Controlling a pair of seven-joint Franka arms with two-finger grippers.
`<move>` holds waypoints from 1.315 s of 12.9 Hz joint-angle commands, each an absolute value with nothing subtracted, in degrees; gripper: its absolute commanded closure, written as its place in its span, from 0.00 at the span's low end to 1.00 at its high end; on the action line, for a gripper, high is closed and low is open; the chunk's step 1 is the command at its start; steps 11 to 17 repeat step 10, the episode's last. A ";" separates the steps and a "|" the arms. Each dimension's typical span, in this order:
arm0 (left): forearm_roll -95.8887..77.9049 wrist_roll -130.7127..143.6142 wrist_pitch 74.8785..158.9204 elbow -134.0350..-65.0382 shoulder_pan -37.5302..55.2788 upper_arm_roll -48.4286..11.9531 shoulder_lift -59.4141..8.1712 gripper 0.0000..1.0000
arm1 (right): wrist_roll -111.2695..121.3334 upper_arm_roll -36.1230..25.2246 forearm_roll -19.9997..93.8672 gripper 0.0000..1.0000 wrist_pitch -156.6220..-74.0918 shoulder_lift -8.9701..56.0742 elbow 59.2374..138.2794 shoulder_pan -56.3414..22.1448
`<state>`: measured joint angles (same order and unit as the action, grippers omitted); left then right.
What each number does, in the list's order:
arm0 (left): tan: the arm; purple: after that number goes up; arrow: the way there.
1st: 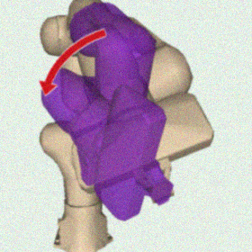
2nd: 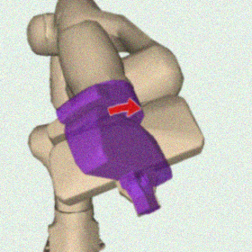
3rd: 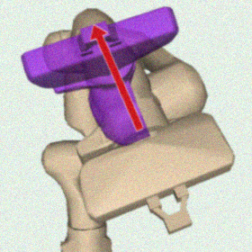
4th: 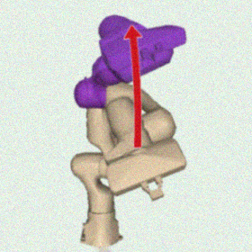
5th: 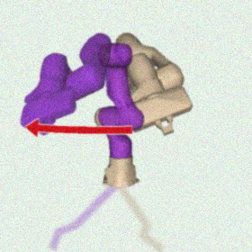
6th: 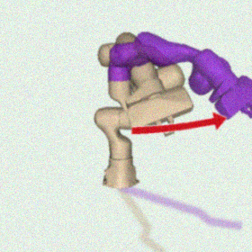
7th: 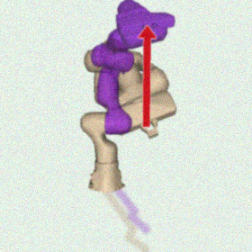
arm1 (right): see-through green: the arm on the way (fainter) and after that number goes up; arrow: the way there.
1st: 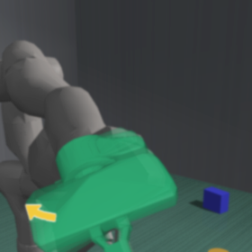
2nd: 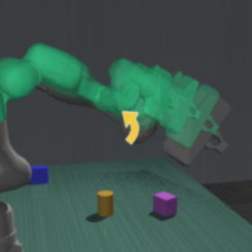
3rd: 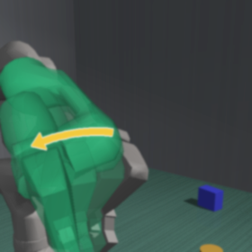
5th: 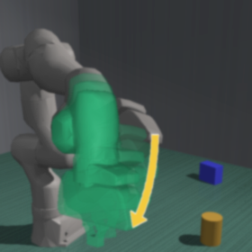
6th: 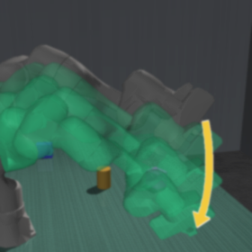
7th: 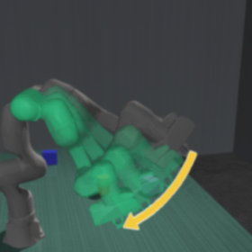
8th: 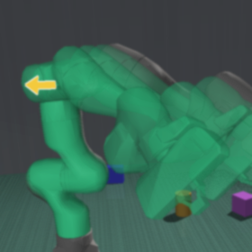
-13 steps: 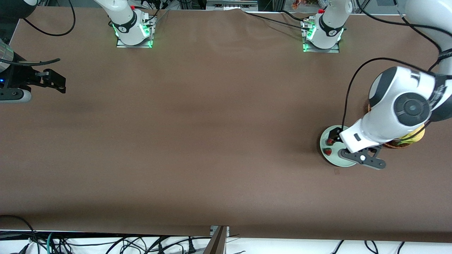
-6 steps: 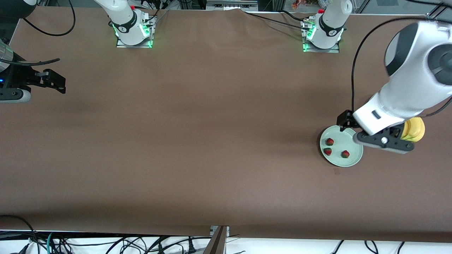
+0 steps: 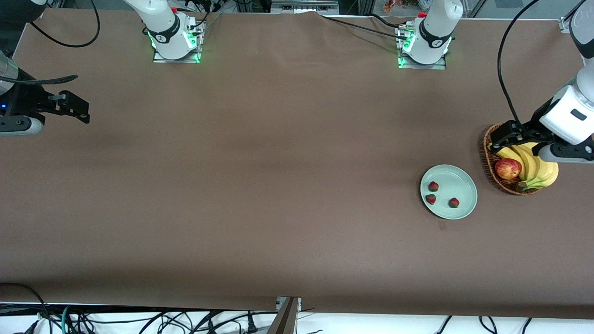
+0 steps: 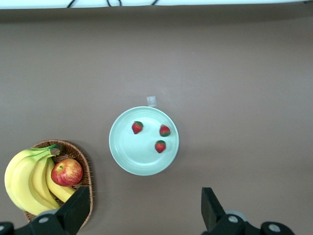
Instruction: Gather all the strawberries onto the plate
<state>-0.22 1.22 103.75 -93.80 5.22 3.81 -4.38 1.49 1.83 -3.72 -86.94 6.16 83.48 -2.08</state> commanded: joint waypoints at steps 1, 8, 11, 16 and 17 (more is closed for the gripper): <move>-1.58 0.71 108.54 -103.54 3.26 2.38 1.76 0.00 | 2.46 1.76 -2.20 0.00 -86.84 5.80 83.41 -1.06; -1.32 0.79 107.40 -102.31 2.81 1.49 1.58 0.00 | 2.20 1.85 -2.20 0.00 -87.19 5.89 83.41 -1.06; -0.88 0.79 106.44 -101.52 3.16 1.49 1.50 0.00 | 2.02 1.85 -2.20 0.00 -87.19 6.24 83.41 -1.14; -0.88 0.79 106.44 -101.52 3.16 1.49 1.50 0.00 | 2.02 1.85 -2.20 0.00 -87.19 6.24 83.41 -1.14; -0.88 0.79 106.44 -101.52 3.16 1.49 1.50 0.00 | 2.02 1.85 -2.20 0.00 -87.19 6.24 83.41 -1.14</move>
